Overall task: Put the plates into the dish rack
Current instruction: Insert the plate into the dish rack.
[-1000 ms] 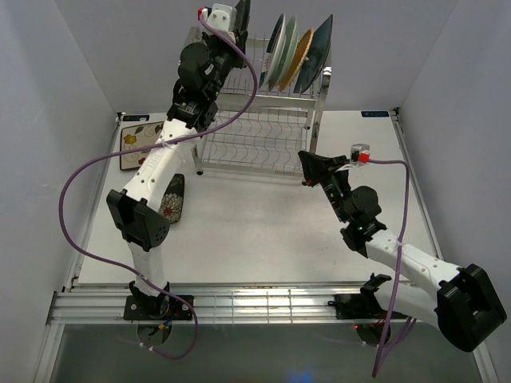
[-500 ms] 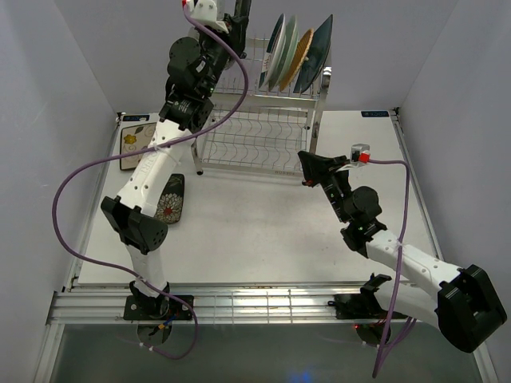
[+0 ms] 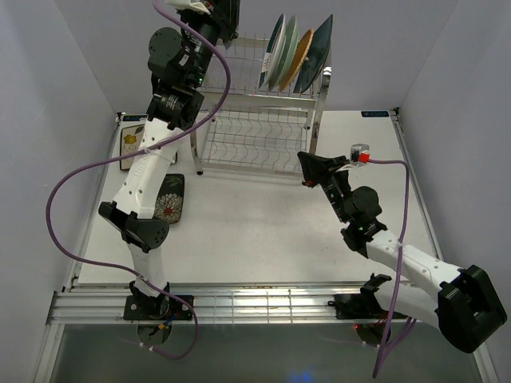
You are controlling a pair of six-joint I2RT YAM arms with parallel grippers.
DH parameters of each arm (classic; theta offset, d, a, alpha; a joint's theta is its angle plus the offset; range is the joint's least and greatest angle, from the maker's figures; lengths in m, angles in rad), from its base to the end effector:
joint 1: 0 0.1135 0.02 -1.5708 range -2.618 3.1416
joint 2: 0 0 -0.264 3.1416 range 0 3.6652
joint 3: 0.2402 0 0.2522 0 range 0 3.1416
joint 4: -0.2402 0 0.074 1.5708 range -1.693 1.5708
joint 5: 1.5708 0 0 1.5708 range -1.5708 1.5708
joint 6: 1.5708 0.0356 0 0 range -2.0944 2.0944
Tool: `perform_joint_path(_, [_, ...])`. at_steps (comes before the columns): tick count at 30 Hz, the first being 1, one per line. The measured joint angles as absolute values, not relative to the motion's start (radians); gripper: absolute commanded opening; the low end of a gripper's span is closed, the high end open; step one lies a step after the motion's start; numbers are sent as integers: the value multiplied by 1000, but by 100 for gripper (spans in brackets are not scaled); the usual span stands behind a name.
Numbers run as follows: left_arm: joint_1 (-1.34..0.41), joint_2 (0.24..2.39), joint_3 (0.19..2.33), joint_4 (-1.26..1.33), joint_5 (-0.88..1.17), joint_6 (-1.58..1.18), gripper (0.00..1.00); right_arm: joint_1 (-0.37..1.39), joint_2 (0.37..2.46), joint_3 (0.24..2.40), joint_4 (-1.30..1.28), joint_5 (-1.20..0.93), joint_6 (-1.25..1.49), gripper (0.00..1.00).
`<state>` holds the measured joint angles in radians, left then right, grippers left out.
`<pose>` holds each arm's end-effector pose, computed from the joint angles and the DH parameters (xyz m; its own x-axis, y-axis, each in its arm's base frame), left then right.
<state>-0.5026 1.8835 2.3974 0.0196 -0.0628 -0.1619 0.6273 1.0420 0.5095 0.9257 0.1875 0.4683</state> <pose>0.3335 -0.1808 0.5931 0.3700 -0.3869 -0.8446 0.4996 0.8494 -0.1703 0.1893 0.1290 0.3105 0.0794 0.6053 -0.7920 -0.5302 0.6985 0.4807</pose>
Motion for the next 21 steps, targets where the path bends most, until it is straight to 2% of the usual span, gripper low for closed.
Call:
perform_joint_path(10, [-504,1980,2510,9,-44,-234,0,628,1006,507,915,193,468,9])
perform_joint_path(21, [-514,2080,2526,-65,-44,-256,0,627,988,493,911,208,467,9])
